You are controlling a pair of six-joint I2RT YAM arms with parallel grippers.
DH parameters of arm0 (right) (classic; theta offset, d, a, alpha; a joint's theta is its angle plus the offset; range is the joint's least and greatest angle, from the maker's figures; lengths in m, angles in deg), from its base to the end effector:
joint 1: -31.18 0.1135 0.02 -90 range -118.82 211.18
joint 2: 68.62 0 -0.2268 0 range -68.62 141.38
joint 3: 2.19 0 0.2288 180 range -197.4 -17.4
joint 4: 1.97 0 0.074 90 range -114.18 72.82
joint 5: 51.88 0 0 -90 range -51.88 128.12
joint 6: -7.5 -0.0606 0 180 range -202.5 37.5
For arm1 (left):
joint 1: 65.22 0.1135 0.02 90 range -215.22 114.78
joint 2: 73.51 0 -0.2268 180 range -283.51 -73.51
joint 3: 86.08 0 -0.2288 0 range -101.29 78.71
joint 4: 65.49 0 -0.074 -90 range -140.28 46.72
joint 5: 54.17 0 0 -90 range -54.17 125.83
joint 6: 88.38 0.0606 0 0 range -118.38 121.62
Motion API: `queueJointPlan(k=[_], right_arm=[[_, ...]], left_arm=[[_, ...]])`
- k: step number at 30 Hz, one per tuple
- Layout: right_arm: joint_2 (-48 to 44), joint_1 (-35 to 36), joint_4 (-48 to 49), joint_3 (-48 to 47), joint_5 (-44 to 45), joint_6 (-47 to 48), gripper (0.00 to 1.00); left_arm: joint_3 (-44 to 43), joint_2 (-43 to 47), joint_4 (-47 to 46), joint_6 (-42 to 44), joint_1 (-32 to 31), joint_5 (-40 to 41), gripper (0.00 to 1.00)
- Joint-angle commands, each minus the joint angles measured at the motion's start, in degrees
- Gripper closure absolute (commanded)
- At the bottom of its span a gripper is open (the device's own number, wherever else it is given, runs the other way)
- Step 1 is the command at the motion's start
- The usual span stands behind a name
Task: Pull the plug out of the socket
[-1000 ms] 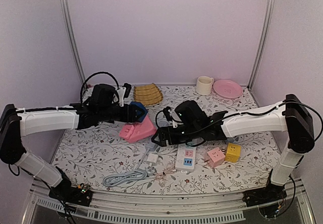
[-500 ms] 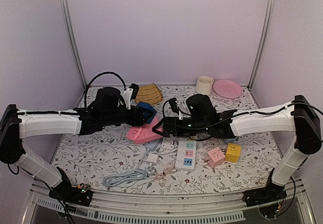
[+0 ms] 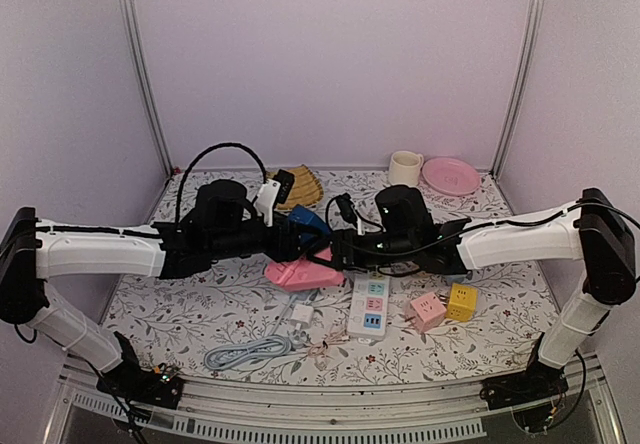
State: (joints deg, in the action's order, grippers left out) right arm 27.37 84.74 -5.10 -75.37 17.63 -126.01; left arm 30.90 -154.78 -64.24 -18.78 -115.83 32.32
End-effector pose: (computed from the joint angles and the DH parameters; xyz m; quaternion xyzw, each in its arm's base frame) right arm 0.2040 0.3120 0.1932 -0.1670 0.8228 0.4909 0.2326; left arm 0.2063 -0.2571 0.2211 0.2298 0.7835 -0.3554 0.4551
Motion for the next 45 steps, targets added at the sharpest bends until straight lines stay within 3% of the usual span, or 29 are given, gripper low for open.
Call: queueJointPlan(k=[1, 11, 16, 28, 45], right_arm=[[0.9, -0.2, 2.1, 1.1, -1.5, -0.6, 0.46], [1.6, -0.8, 2.0, 1.7, -1.4, -2.0, 0.84], [1.5, -2.1, 1.9, 3.2, -0.2, -4.3, 0.95], [-0.6, -3.7, 1.9, 6.8, 4.1, -7.4, 0.96], [-4.8, -3.7, -8.3, 6.1, 17.7, -4.2, 0.96]], left_arm=[[-1.3, 0.9, -4.7, 2.5, -2.0, 3.0, 1.0], [-1.6, 1.4, -4.3, 6.0, -5.5, 10.1, 1.0], [-1.4, 2.5, -4.4, 8.9, -8.2, 15.6, 1.0], [4.2, 8.9, -11.6, 9.5, -10.0, 18.3, 1.0], [1.7, 7.8, -10.1, 8.8, -10.4, 14.9, 1.0]])
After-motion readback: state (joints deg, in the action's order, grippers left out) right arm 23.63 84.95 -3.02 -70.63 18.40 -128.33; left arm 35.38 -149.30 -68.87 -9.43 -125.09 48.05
